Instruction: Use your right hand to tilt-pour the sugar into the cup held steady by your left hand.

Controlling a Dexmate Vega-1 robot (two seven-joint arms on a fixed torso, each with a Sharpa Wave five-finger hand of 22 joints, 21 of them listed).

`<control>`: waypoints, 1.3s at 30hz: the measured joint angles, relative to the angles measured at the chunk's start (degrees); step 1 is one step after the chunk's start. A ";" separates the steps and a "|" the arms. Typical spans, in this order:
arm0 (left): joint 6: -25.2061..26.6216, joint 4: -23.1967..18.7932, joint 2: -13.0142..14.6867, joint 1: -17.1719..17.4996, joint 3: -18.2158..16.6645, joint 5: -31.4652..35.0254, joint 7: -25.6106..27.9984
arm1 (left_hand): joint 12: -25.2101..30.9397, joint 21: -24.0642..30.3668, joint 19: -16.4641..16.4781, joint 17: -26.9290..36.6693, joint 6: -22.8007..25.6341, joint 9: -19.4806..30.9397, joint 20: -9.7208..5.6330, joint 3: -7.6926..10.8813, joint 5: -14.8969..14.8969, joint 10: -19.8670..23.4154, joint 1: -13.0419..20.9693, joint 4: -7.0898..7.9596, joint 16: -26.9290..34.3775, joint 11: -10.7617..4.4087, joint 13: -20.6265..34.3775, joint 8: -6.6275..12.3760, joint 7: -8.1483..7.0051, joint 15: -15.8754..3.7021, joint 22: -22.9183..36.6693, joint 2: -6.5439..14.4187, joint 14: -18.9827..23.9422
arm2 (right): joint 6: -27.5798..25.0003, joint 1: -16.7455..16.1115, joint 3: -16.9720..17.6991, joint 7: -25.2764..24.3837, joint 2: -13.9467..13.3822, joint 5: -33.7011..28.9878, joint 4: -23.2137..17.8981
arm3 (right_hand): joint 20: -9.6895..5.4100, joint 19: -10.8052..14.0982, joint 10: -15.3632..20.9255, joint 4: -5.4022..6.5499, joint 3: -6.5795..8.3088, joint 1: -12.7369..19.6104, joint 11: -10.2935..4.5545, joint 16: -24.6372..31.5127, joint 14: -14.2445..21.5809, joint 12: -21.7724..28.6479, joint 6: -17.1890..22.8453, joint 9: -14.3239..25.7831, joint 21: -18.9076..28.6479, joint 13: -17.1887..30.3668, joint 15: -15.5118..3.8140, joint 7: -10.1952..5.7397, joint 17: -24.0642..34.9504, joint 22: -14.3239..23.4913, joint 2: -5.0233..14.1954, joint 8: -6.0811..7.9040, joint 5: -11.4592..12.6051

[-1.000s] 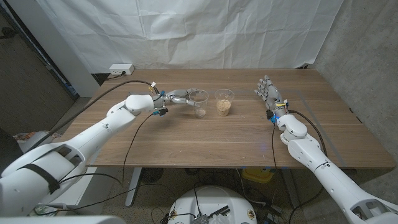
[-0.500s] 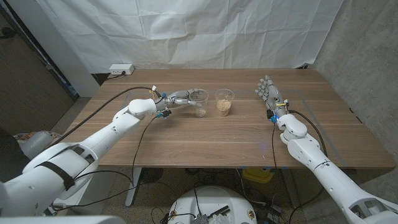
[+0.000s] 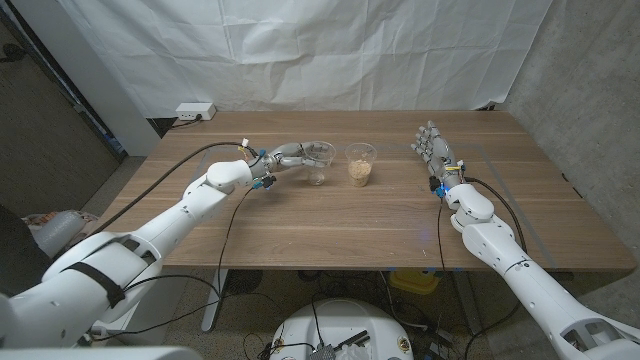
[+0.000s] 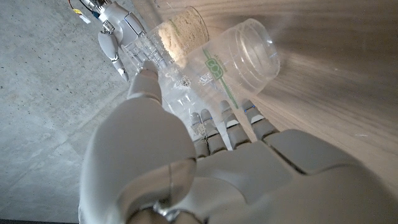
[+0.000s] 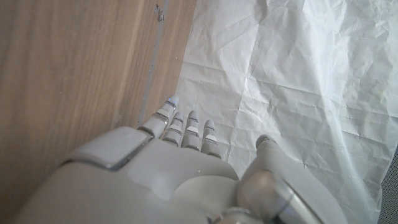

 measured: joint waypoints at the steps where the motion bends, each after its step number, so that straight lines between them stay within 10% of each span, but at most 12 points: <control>1: 0.02 -0.41 0.16 0.35 -0.28 -0.34 0.29 | 0.00 0.00 0.00 0.19 0.00 0.06 0.00 0.00 -0.21 -0.02 -0.21 0.00 0.00 0.02 0.00 0.14 0.00 0.00 0.00 0.21 0.00 | 0.13 -0.02 -0.23 -0.19 -0.07 -0.50 0.00 | 0.00 0.00 0.00 0.00 0.00 0.00 0.00 0.00 0.16 0.00 0.00 0.00 0.00 0.00 0.15 0.00 -0.05 0.00 0.00 0.00 0.00; 10: 0.32 -2.47 0.93 2.05 -1.79 -1.37 1.20 | 0.00 0.00 0.31 0.27 0.04 0.06 -0.30 0.00 -1.29 -0.23 -0.65 0.00 0.00 0.22 0.28 0.14 0.06 0.13 0.27 0.96 -0.14 | 2.65 -0.09 -1.43 -3.75 -0.34 -5.01 -0.24 | 1.13 2.37 2.94 -5.33 1.51 4.86 0.24 0.89 3.78 0.45 2.39 -0.13 0.63 0.00 0.42 0.12 -0.34 0.00 -2.85 0.71 -0.39; 19: 0.16 -3.22 1.03 2.90 -2.66 -3.18 2.12 | -0.18 0.00 0.30 0.53 0.17 0.33 -0.31 0.24 -1.71 -0.22 -0.90 0.24 0.00 0.22 0.53 0.38 0.88 0.22 0.27 1.33 -0.23 | 4.34 -0.57 -3.83 -6.00 -0.55 -7.29 -1.12 | 1.14 2.98 3.52 -6.11 1.67 5.68 -0.22 0.89 4.80 0.45 3.10 -0.13 0.63 0.00 0.91 0.21 -0.34 0.00 -3.40 0.84 -0.45; 28: 0.16 -3.33 0.85 3.25 -3.18 -3.18 2.12 | -0.18 0.00 0.30 0.53 0.26 0.43 -0.31 0.23 -2.56 -0.11 -0.96 0.24 0.00 0.11 0.80 0.38 0.97 0.00 0.26 1.39 -0.45 | 5.72 -0.57 -3.83 -6.94 -0.55 -8.76 -1.12 | 4.98 1.48 2.86 -6.80 -0.17 4.08 -0.38 0.89 4.80 0.20 1.48 0.03 0.63 0.30 0.91 -0.08 0.09 0.30 -6.20 0.16 -0.89; 39: -0.66 -3.51 0.83 3.45 -3.55 -4.49 2.17 | -0.53 0.00 0.29 0.63 0.25 0.60 -0.31 0.22 -3.04 -0.11 -0.66 0.23 0.00 0.11 1.07 0.61 0.97 0.00 0.38 1.71 -0.45 | 6.28 -1.36 -6.95 -7.52 -1.40 -10.11 -2.18 | 3.32 0.90 -0.73 -8.08 -2.87 3.43 -0.40 0.39 3.28 -0.69 -3.69 0.03 0.38 0.30 1.25 1.13 0.35 0.30 -11.27 -0.71 -0.24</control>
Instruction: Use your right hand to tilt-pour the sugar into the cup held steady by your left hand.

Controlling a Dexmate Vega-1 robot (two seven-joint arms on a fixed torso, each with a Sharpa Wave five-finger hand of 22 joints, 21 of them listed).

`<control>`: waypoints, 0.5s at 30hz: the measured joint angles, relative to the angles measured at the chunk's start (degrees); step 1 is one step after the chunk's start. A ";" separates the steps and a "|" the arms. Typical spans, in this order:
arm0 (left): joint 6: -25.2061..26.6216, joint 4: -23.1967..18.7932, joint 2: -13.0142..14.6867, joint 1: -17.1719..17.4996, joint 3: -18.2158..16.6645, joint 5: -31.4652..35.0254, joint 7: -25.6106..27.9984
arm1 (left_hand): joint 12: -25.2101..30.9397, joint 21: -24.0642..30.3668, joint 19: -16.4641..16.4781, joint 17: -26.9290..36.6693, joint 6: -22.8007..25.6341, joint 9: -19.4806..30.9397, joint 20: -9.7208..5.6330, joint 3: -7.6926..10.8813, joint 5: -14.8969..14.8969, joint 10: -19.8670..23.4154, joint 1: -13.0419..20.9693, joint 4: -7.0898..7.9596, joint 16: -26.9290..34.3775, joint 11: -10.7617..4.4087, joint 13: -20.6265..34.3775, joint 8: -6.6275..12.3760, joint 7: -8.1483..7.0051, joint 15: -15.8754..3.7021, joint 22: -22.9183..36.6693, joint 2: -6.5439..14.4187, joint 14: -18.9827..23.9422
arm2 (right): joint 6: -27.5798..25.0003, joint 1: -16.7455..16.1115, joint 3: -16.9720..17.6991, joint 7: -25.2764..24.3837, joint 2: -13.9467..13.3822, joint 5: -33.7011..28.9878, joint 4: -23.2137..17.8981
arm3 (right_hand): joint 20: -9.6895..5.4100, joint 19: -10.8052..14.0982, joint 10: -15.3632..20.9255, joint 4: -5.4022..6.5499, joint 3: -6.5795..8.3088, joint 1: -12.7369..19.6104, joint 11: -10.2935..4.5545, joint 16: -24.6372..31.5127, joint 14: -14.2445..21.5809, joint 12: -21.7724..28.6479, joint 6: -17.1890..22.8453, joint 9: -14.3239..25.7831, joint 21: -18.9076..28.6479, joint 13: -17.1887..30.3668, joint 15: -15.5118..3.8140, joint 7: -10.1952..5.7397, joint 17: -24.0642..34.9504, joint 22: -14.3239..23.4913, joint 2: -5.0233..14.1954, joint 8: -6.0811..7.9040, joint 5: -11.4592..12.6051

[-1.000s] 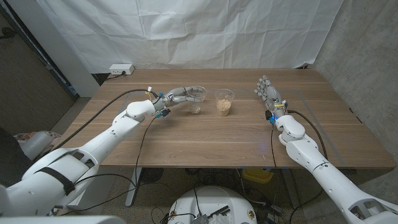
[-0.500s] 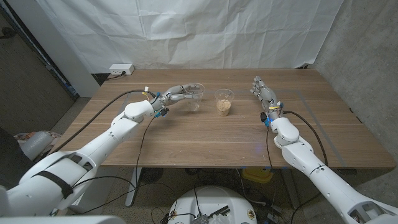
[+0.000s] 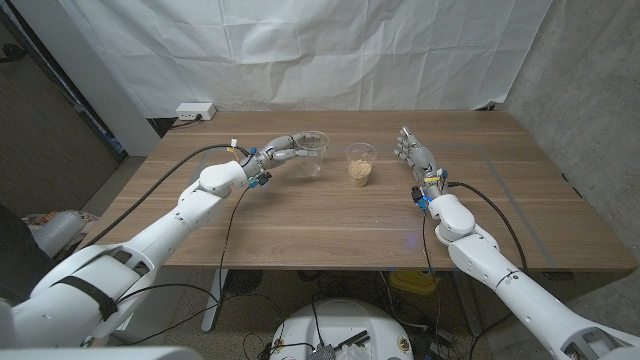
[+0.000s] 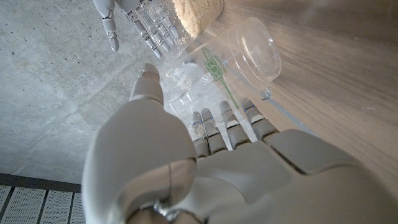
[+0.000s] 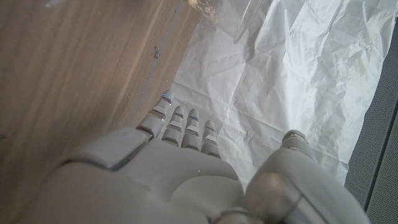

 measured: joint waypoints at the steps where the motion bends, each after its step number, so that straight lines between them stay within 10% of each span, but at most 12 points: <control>1: -0.11 0.00 0.00 0.00 -0.02 -0.37 0.02 | 0.00 0.00 0.10 0.12 0.00 0.00 -0.14 0.00 0.00 0.00 -0.30 0.00 0.00 0.00 0.00 0.15 0.00 0.00 0.10 0.31 0.00 | -0.06 -0.17 -2.14 -0.15 -0.84 -0.30 -0.19 | -0.30 -0.12 -0.55 -0.15 -0.15 0.30 0.01 0.00 -0.18 -0.20 -0.70 0.00 0.00 0.05 -0.15 0.09 0.00 0.00 -0.30 0.00 0.14; 10: -0.43 0.40 -0.19 -0.08 -0.10 -0.49 -0.04 | 0.01 0.00 -0.01 0.17 -0.10 0.26 -0.83 0.17 -0.45 0.30 -0.21 0.18 0.00 0.30 0.26 0.22 0.09 0.00 0.15 0.67 0.00 | -2.65 -0.16 -4.21 -0.91 -2.75 -2.42 -1.87 | -1.47 -1.39 -6.39 -3.14 -2.15 4.07 -0.21 -0.83 -4.19 -0.48 -7.88 0.46 -0.43 0.51 -0.06 1.97 0.00 -0.01 -4.07 -0.17 2.24; 15: -0.70 1.07 -0.44 -0.40 -0.12 -0.55 -0.22 | -0.32 0.00 -0.01 0.17 0.01 0.26 -0.83 0.25 -0.85 0.30 -0.07 0.25 0.00 0.30 0.26 0.22 0.21 0.00 0.15 0.82 0.00 | -4.86 0.19 -5.34 -0.96 -3.82 -3.40 -2.90 | 0.38 -3.04 -9.87 -3.95 -3.00 5.24 -0.75 -0.83 -6.34 -0.64 -11.08 0.54 -0.66 0.53 -0.23 2.17 0.07 -0.01 -5.24 -0.17 3.18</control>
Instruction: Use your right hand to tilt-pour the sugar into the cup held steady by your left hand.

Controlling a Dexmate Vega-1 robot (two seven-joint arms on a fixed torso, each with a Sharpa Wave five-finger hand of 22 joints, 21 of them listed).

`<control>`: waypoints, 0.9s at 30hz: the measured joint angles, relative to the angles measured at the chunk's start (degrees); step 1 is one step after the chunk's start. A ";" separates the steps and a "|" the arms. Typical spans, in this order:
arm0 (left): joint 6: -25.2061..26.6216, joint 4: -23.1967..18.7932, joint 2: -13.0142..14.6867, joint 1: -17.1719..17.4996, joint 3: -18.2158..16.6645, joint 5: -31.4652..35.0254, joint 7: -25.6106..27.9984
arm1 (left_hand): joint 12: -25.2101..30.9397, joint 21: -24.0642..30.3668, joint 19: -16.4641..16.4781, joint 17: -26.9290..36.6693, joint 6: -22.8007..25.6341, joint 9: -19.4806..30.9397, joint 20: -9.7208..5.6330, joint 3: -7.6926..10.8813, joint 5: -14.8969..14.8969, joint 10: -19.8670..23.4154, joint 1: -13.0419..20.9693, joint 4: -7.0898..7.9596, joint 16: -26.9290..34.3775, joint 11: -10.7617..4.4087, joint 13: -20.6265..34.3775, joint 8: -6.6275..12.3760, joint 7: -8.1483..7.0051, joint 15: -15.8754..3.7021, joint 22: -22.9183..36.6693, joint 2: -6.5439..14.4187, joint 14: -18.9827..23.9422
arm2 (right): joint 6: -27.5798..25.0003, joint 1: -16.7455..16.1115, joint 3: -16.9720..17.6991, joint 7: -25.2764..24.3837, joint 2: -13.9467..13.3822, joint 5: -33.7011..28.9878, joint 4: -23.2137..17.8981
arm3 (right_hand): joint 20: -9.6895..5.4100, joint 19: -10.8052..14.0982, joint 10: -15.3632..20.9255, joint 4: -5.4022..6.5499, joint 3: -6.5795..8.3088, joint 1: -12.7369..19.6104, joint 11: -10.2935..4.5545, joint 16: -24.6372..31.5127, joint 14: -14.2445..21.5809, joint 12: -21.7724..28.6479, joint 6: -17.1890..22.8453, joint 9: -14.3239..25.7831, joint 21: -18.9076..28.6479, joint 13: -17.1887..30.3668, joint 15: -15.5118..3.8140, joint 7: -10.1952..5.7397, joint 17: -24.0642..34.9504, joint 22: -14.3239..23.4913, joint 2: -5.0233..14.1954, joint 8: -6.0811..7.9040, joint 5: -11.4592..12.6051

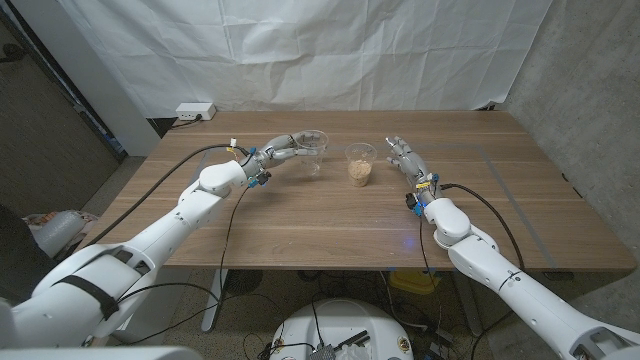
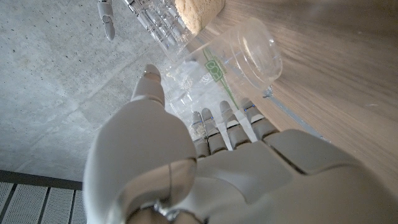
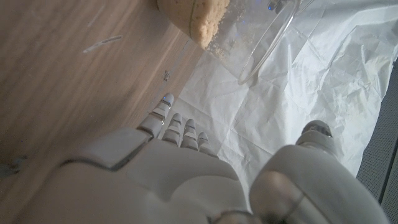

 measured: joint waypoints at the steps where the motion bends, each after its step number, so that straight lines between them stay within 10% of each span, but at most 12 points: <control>1: -0.05 0.11 -0.04 -0.06 0.00 0.00 -0.08 | 0.00 0.00 0.00 0.00 0.02 0.00 0.00 0.00 0.00 0.00 0.00 0.00 0.00 0.00 0.00 0.00 -0.02 0.00 0.00 0.00 0.00 | -0.58 0.15 -0.41 -0.01 -0.36 -0.20 -0.38 | 0.87 0.06 -0.55 -0.06 -0.41 0.12 -0.10 0.00 -0.27 0.00 -0.63 0.12 0.00 0.00 -0.22 -0.09 0.15 0.00 -0.12 0.00 0.17; 8: -0.31 0.83 -0.23 -0.35 -0.08 -0.04 -0.25 | 0.00 0.44 0.00 0.00 0.45 0.26 0.00 0.24 -0.44 0.24 -0.08 -0.23 0.00 0.24 0.27 0.44 -0.05 0.00 -0.01 0.70 0.00 | -3.94 1.09 -2.02 0.28 -1.92 -1.47 -1.96 | 5.10 -1.36 -6.02 -1.12 -2.70 2.55 -1.27 0.00 -4.70 0.00 -1.63 0.53 0.00 0.26 -0.93 -1.50 0.20 0.00 -0.94 0.00 1.96; 16: -0.55 1.87 -0.52 -0.83 -0.17 -0.11 -0.54 | 0.00 0.44 0.00 0.00 0.45 0.26 0.01 0.32 -0.49 0.41 -0.09 -0.15 0.00 0.21 0.54 0.44 -0.05 0.00 -0.01 0.69 0.00 | -6.94 2.37 -4.30 -1.00 -2.79 -4.57 -2.95 | -5.10 -5.33 -6.19 -1.09 -5.21 5.99 -1.29 0.00 -8.44 0.27 -1.72 0.79 -0.21 0.53 -1.22 -1.58 0.30 -0.16 -0.36 0.46 3.94; 27: -0.69 3.50 -0.99 -1.69 -0.28 -0.27 -1.27 | 0.00 0.44 0.00 0.00 0.44 0.53 0.01 0.32 -0.78 0.41 -0.09 -0.15 0.00 0.22 0.79 0.42 -0.03 0.00 -0.01 0.70 0.01 | -8.96 3.53 -7.21 -4.22 -3.10 -8.75 -3.56 | -7.31 -5.13 -6.19 -1.10 -6.16 6.91 -1.29 0.25 -8.69 0.71 -1.70 1.06 -0.21 0.52 -1.89 -1.13 0.30 -0.16 -0.26 0.67 4.38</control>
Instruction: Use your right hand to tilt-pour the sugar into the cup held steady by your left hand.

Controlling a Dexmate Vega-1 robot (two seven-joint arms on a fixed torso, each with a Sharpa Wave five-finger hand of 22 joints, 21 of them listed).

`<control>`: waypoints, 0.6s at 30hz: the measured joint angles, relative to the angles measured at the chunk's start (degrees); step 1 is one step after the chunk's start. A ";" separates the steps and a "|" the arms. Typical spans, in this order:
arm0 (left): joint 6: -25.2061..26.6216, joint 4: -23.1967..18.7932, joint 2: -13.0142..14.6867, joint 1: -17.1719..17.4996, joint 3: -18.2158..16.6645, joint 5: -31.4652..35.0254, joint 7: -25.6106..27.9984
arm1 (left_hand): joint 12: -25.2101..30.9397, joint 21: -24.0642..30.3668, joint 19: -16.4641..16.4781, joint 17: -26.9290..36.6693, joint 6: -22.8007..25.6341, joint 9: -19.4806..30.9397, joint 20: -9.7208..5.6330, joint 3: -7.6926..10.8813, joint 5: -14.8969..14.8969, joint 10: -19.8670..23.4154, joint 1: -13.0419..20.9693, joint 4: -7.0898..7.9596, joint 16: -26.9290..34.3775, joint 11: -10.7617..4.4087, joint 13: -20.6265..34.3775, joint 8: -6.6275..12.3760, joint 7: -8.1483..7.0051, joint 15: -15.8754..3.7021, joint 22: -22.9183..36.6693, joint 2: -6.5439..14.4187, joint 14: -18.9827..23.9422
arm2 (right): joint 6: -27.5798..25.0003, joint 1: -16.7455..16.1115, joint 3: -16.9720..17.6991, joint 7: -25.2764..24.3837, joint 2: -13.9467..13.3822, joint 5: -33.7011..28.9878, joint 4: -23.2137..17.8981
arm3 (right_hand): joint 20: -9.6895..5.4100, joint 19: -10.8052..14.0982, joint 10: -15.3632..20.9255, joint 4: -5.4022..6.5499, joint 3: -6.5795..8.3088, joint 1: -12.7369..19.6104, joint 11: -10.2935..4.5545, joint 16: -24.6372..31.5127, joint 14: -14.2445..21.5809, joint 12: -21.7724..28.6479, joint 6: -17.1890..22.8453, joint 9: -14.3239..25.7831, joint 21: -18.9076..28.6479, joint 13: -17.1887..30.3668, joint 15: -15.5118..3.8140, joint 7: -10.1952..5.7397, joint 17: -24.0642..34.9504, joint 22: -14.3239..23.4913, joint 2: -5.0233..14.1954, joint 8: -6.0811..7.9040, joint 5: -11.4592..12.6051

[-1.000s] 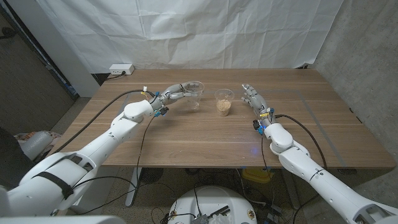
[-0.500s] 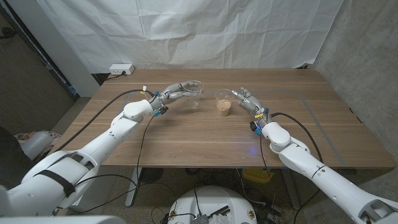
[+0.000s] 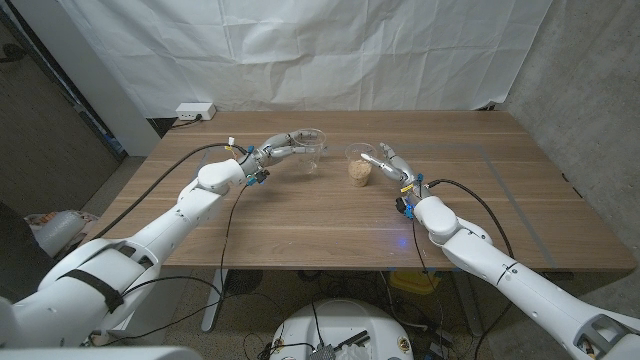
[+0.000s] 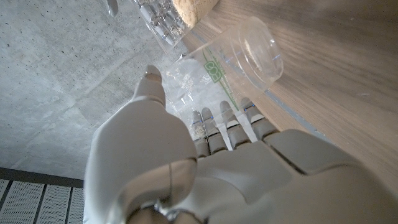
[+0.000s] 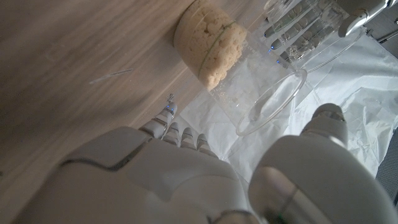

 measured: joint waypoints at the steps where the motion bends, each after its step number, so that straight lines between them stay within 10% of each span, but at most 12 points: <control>1: 0.00 0.09 -0.02 -0.06 0.00 0.00 0.00 | 0.00 0.00 0.00 0.00 0.00 0.00 0.00 0.00 0.00 0.00 0.00 0.00 0.00 0.00 0.00 0.00 0.00 0.00 0.00 0.00 0.00 | -0.06 0.00 0.00 -0.18 0.00 -0.22 0.00 | -0.11 0.12 0.00 -0.04 -0.26 0.20 0.00 0.15 0.00 0.11 0.00 0.00 0.21 0.00 0.00 0.00 0.00 0.00 -0.20 0.11 0.24; 18: -0.33 2.86 -0.91 -1.66 -0.01 0.15 -1.33 | -0.50 0.00 0.00 -0.01 -0.02 0.27 0.00 0.25 -0.21 0.31 0.00 -0.25 0.00 0.31 0.28 0.37 0.02 0.00 -0.01 0.00 0.00 | -4.53 0.82 -3.95 -5.10 -0.51 -5.92 -2.53 | -1.22 3.31 -0.24 -0.31 -1.89 2.61 -0.24 1.09 2.03 0.85 0.00 -0.01 1.13 0.00 -1.92 0.61 0.01 0.01 -0.20 1.05 1.22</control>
